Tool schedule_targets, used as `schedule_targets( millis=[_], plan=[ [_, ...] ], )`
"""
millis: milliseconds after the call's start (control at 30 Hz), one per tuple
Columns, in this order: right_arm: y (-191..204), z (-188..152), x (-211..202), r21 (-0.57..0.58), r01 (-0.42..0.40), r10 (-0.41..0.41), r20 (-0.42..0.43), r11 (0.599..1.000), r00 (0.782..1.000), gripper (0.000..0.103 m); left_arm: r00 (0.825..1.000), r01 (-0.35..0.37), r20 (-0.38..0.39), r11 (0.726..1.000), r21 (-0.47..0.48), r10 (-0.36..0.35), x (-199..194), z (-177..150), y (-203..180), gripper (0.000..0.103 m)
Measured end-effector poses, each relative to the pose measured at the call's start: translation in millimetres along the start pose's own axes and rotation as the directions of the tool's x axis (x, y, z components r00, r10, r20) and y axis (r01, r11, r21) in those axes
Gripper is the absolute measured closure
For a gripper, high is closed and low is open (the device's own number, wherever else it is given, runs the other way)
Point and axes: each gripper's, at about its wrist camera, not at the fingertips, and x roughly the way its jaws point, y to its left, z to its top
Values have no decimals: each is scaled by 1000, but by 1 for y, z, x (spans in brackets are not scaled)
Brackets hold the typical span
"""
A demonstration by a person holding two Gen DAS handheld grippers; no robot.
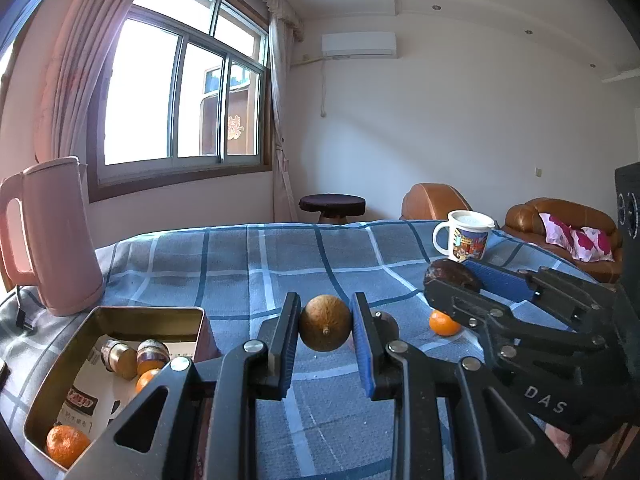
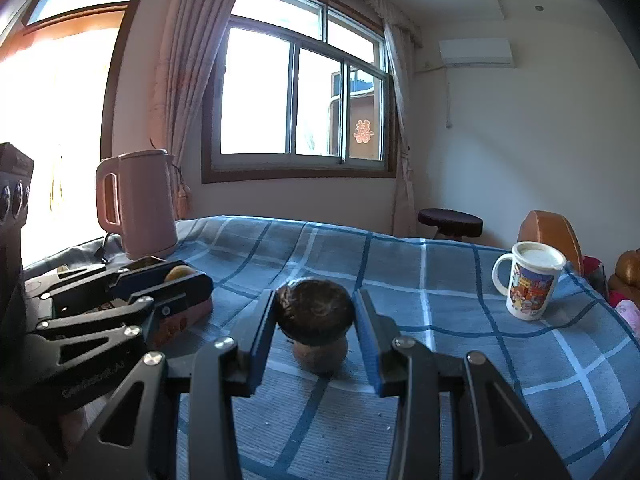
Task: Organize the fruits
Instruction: 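Carry the tan fruit toward the tin box while the right gripper carries the dark brown fruit there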
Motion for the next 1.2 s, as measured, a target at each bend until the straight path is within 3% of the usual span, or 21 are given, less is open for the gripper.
schedule_targets(
  millis=[500,1200],
  plan=[
    [14,2,10,-9,-22,22,-15,1000,1000,61,1000,-3,-6,1000,-25,3,-4,-2,13,76],
    [54,11,29,-74,-89,87,-31,993,996,61,996,-86,-27,992,-87,84,-16,-6,60,76]
  ],
)
